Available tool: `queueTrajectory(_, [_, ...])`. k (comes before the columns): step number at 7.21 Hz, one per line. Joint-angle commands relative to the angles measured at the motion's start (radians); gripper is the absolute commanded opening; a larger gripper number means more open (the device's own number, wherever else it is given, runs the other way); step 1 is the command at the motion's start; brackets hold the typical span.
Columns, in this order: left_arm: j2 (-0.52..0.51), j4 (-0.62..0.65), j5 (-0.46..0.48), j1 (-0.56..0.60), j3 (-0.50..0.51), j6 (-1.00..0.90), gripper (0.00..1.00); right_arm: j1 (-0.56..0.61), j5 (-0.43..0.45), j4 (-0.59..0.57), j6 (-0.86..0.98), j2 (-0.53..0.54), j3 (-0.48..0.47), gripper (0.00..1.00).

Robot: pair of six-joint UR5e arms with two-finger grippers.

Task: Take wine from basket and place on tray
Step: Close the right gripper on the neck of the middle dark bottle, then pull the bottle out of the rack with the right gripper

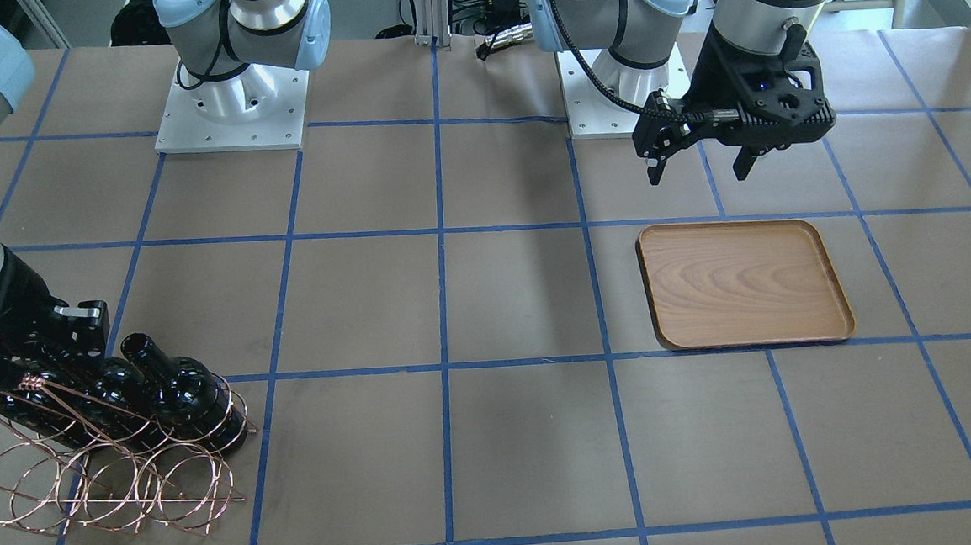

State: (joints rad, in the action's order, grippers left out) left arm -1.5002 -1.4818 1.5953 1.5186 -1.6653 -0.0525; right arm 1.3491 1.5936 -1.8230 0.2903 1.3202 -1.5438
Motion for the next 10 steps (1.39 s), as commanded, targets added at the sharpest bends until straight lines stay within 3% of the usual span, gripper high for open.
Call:
queueTrajectory(1, [0.001, 0.000, 0.000, -0.002, 0.001, -0.001, 1.00, -0.001, 0.008, 0.001, 0.006, 0.001, 0.001, 0.42])
queueTrajectory(5, [0.000, 0.000, 0.011, -0.002, -0.001, -0.001, 1.00, -0.001, -0.003, 0.002, 0.004, 0.008, 0.005, 0.15])
queueTrajectory(6, [0.000, 0.000, 0.011, -0.002, -0.001, -0.001, 1.00, -0.001, -0.004, 0.017, 0.003, 0.010, 0.039, 0.13])
queueTrajectory(8, [0.001, 0.000, 0.011, -0.002, 0.001, -0.004, 1.00, 0.001, -0.004, 0.216, 0.000, 0.011, 0.211, 0.11])
queueTrajectory(10, [0.001, 0.000, 0.011, -0.002, -0.001, -0.004, 1.00, 0.001, 0.012, 0.322, -0.002, 0.081, 0.277, 0.11])
